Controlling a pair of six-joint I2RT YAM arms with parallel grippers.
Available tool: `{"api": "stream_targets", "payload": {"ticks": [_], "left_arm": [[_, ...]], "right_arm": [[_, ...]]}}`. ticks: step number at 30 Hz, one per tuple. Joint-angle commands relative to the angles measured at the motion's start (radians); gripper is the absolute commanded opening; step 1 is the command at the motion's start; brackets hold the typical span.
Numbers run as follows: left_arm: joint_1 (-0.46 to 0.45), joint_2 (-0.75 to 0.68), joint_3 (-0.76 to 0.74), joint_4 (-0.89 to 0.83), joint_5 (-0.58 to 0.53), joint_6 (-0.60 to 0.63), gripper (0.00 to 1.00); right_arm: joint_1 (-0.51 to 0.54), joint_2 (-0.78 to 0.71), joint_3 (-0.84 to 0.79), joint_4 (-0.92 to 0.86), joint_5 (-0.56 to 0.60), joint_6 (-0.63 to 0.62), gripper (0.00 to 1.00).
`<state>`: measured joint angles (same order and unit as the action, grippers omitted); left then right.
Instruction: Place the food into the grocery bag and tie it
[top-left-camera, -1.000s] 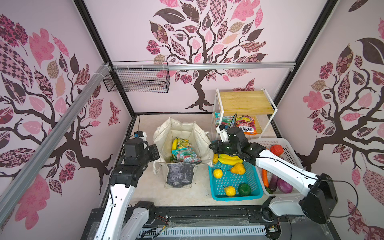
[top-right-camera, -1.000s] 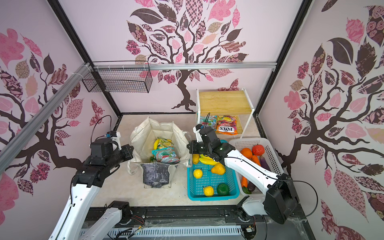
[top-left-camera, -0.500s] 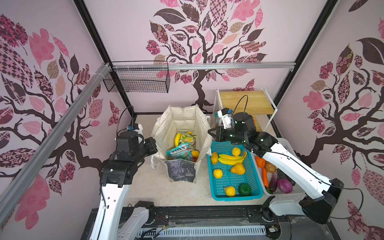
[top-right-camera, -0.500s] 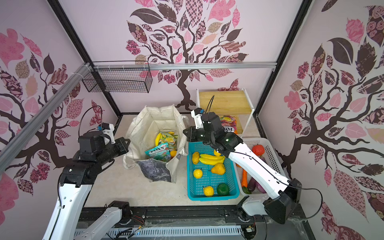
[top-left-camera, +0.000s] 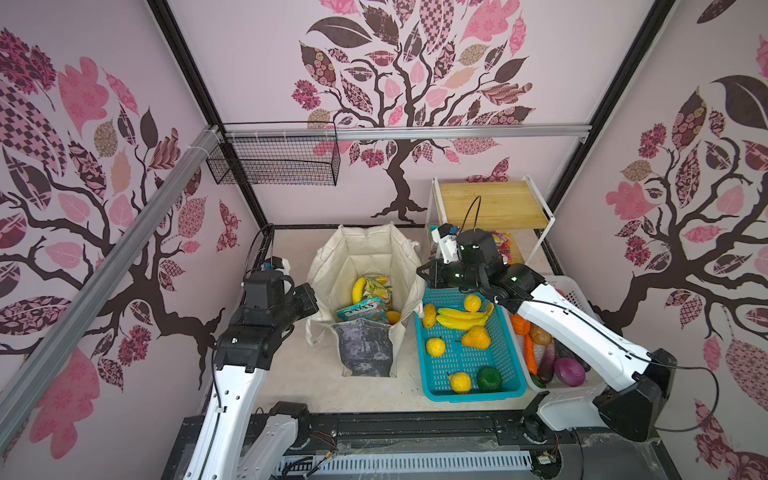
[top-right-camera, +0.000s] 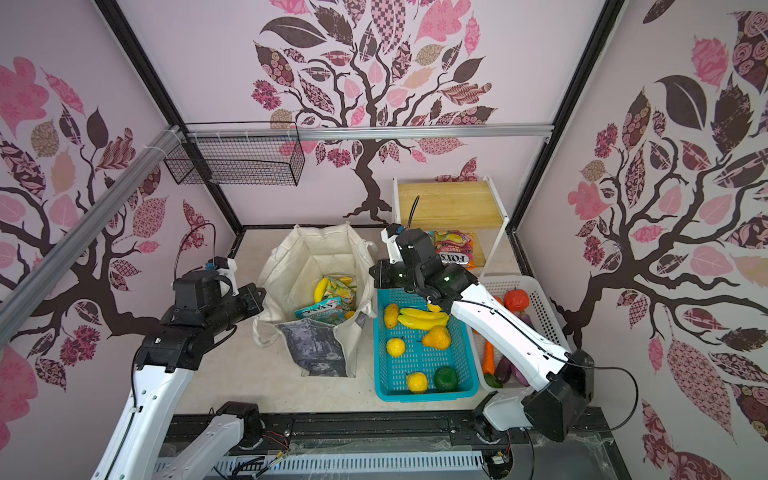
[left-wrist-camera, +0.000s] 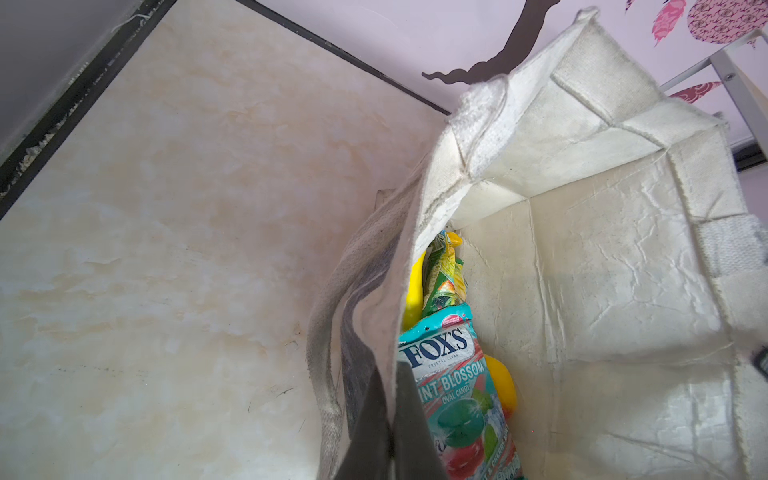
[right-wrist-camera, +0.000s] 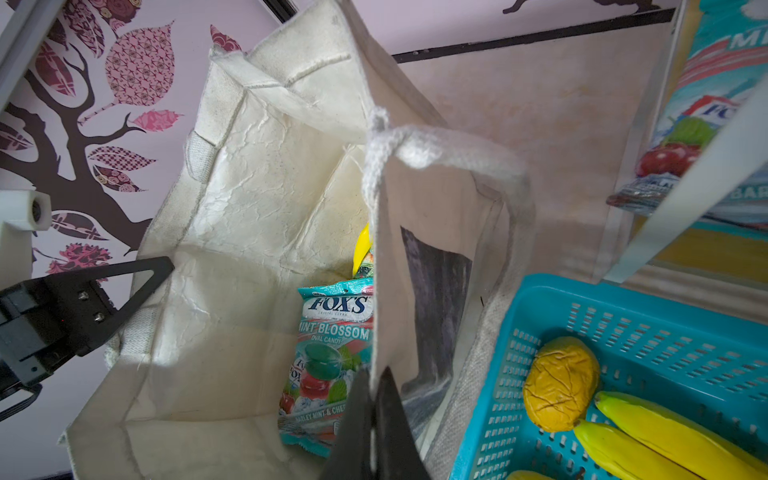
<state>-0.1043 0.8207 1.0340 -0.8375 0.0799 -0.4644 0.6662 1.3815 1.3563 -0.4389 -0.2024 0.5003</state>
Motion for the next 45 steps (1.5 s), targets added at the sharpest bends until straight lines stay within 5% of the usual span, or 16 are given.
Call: {"api": "stream_targets", "payload": {"ticks": [1, 16, 18, 22, 26, 45], "left_arm": [[0.003, -0.033, -0.047, 0.077, -0.029, 0.019, 0.00], [0.007, -0.131, -0.159, 0.130, -0.010, 0.046, 0.00], [0.008, -0.129, -0.160, 0.127, -0.014, 0.045, 0.00], [0.007, -0.127, -0.160, 0.129, -0.005, 0.046, 0.00], [0.007, -0.122, -0.160, 0.126, -0.006, 0.046, 0.00], [0.010, -0.120, -0.163, 0.130, 0.012, 0.048, 0.00]], "right_arm": [[0.000, 0.017, -0.020, 0.078, 0.007, -0.006, 0.00], [0.001, -0.007, -0.140, 0.145, -0.018, 0.030, 0.01], [0.000, -0.019, -0.149, 0.151, -0.016, 0.033, 0.15], [0.001, -0.048, -0.161, 0.145, -0.004, 0.035, 0.67], [0.001, -0.076, -0.164, 0.116, 0.022, 0.032, 0.99], [0.001, -0.233, -0.298, 0.016, 0.127, -0.020, 1.00]]}}
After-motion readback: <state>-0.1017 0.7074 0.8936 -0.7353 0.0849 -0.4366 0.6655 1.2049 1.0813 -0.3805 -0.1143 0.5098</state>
